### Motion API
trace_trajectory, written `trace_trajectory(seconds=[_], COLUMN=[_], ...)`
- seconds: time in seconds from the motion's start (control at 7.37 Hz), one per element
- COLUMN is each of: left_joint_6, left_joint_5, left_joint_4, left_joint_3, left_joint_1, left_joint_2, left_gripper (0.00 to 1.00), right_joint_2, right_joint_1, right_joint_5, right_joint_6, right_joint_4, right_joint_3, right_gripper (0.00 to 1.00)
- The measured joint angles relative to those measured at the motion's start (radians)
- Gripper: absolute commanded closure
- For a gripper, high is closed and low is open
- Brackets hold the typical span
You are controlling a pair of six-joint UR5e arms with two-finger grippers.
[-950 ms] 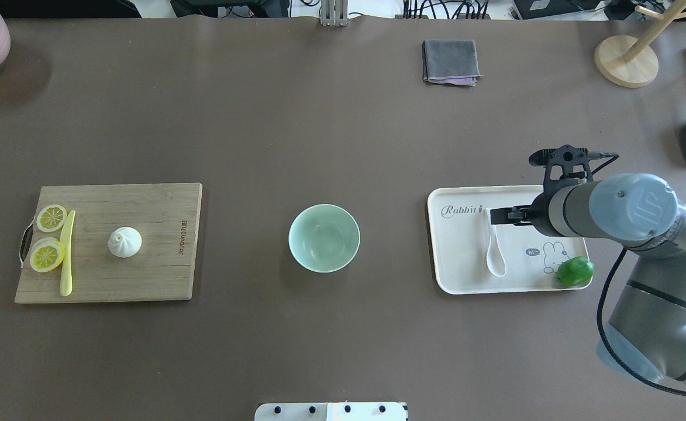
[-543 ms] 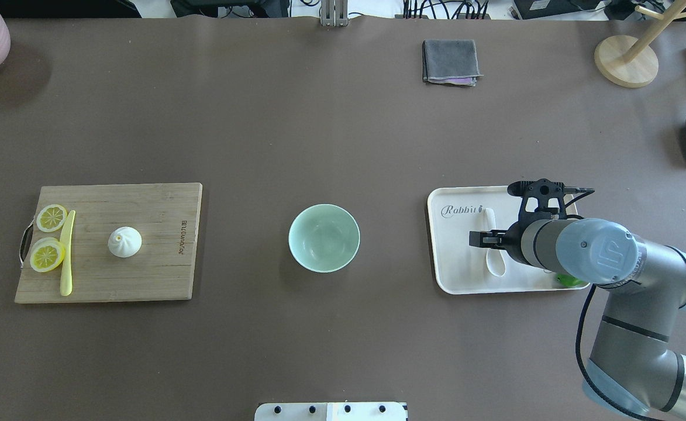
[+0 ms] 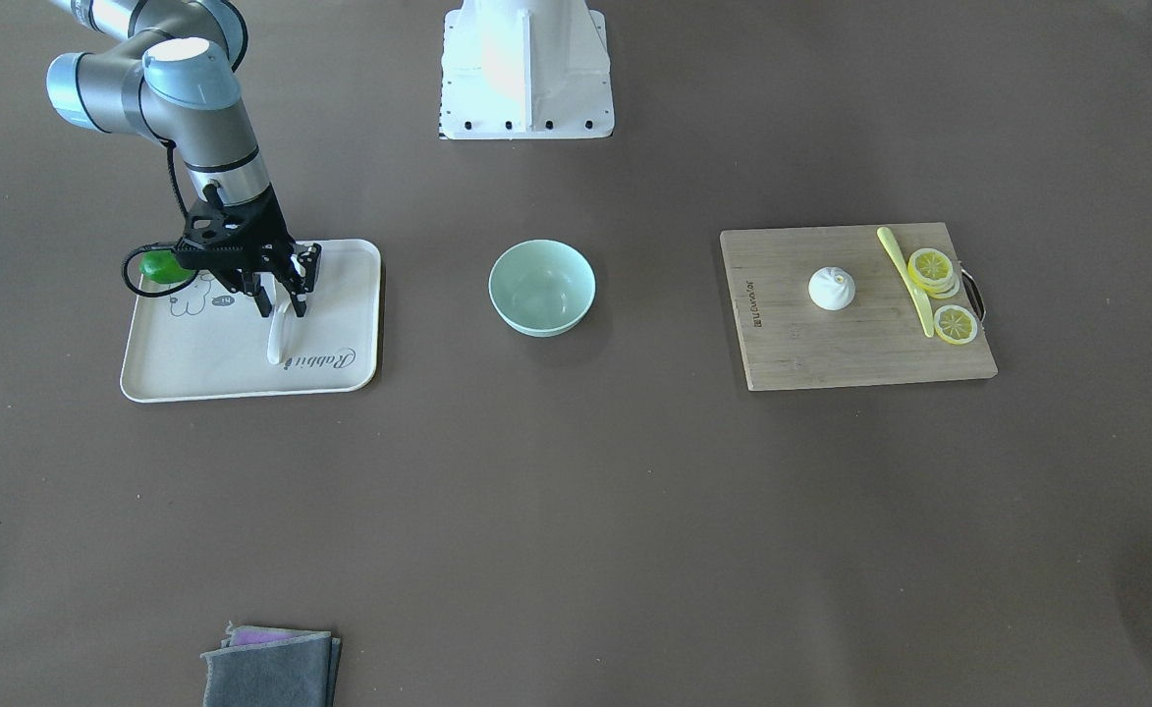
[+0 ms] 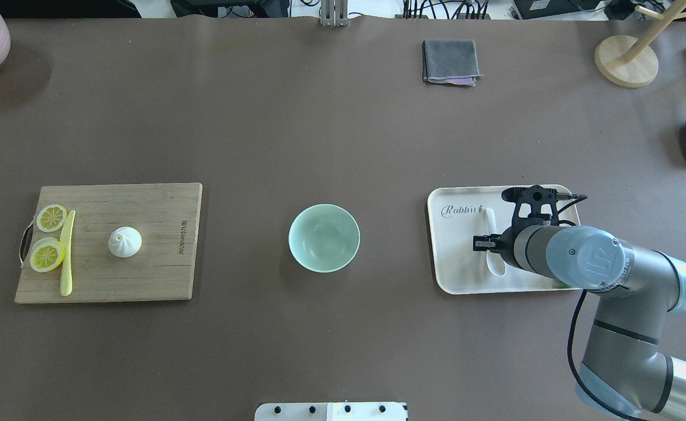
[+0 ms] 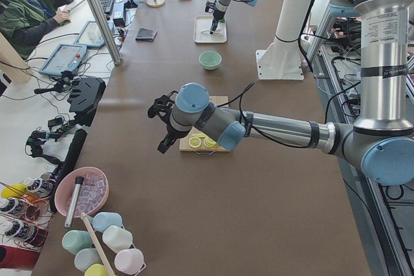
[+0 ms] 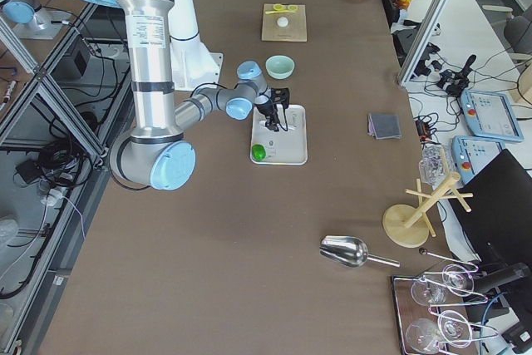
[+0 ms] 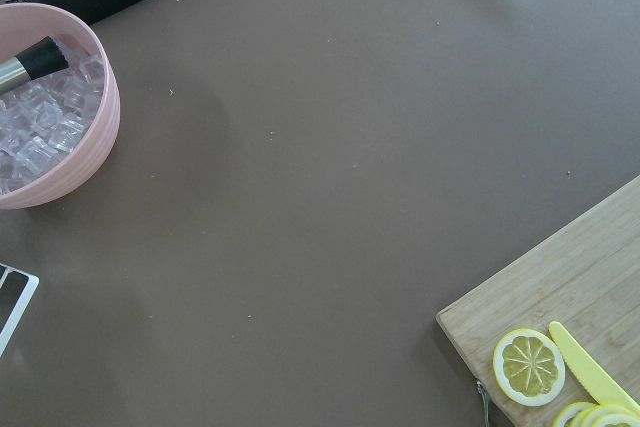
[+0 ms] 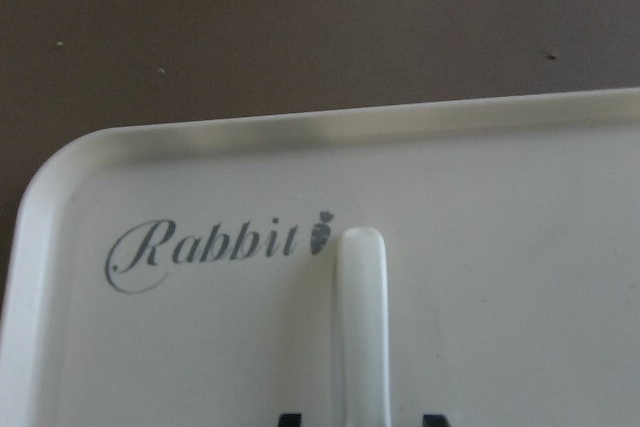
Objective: Put spoon and bun in bowl
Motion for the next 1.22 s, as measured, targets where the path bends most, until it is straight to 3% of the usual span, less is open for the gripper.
trace_trajectory(seconds=[0.68, 1.22], left_joint_6=[0.002, 0.001], left_joint_5=[0.0, 0.0], left_joint_4=[-0.001, -0.001], left_joint_3=[0.0, 0.0], left_joint_1=[-0.001, 0.001], left_joint_2=[0.003, 0.004], left_gripper=[0.01, 0.01], right_joint_2=[0.081, 0.386], right_joint_1=[0.005, -0.006], right_joint_5=[0.002, -0.012], right_joint_6=[0.011, 0.248], right_joint_4=[-0.055, -0.353], right_joint_3=[0.005, -0.001], right_gripper=[1.0, 1.0])
